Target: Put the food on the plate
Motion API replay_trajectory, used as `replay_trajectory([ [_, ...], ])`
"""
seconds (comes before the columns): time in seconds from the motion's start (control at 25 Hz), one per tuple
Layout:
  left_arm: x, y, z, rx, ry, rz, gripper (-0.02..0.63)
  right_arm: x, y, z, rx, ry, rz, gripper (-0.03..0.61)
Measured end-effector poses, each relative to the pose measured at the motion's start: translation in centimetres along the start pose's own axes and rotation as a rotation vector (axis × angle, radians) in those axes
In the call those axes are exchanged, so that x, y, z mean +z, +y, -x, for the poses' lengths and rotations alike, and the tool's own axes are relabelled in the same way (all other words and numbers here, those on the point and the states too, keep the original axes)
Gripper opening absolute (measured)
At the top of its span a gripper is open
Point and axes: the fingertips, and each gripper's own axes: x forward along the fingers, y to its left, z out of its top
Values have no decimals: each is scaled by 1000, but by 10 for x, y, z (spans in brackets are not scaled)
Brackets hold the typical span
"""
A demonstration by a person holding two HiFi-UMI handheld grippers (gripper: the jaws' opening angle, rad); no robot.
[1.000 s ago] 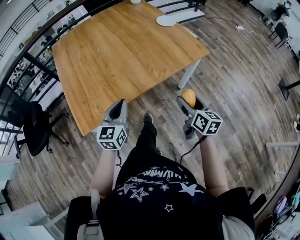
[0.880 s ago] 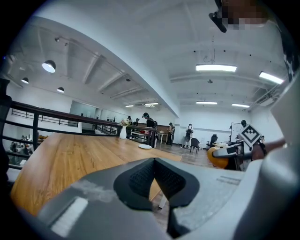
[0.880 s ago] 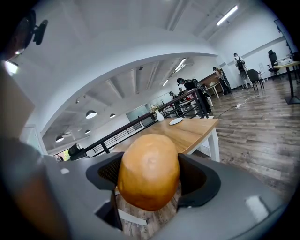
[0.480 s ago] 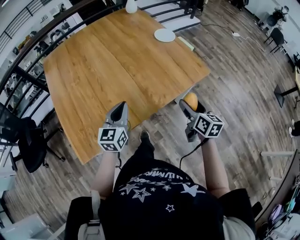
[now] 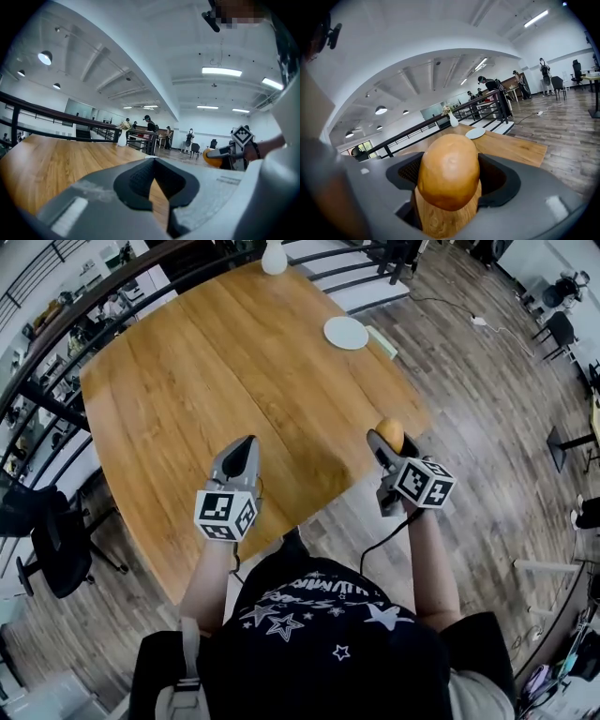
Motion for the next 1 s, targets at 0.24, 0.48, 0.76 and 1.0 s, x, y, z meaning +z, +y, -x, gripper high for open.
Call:
replay_trajectory([
  [0.24, 12, 19, -17, 3, -18, 26, 2, 32, -5, -26, -13, -8, 28, 357],
  [0.48, 7, 32, -32, 19, -5, 38, 2, 50, -18, -44, -40, -24, 30, 357],
  [0.76, -5, 35, -49, 65, 35, 44, 2, 47, -43, -73, -17, 24, 20, 357],
  [1.0, 7, 22, -68, 130, 39, 45, 2, 85, -61, -109, 35, 45, 60, 357],
])
